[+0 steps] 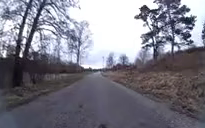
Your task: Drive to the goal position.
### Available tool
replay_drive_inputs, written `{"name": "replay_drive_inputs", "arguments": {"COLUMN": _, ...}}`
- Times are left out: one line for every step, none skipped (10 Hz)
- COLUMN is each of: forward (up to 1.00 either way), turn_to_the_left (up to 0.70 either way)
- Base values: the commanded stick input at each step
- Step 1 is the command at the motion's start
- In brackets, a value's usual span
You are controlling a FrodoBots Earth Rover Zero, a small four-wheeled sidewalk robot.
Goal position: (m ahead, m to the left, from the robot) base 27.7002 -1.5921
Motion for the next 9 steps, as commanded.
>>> {"name": "replay_drive_inputs", "arguments": {"forward": 0.50, "turn_to_the_left": 0.00}}
{"name": "replay_drive_inputs", "arguments": {"forward": 0.50, "turn_to_the_left": 0.00}}
{"name": "replay_drive_inputs", "arguments": {"forward": 0.50, "turn_to_the_left": 0.00}}
{"name": "replay_drive_inputs", "arguments": {"forward": 0.50, "turn_to_the_left": 0.00}}
{"name": "replay_drive_inputs", "arguments": {"forward": 0.50, "turn_to_the_left": 0.00}}
{"name": "replay_drive_inputs", "arguments": {"forward": 0.50, "turn_to_the_left": 0.00}}
{"name": "replay_drive_inputs", "arguments": {"forward": 0.50, "turn_to_the_left": 0.00}}
{"name": "replay_drive_inputs", "arguments": {"forward": 0.50, "turn_to_the_left": 0.00}}
{"name": "replay_drive_inputs", "arguments": {"forward": 0.50, "turn_to_the_left": 0.00}}
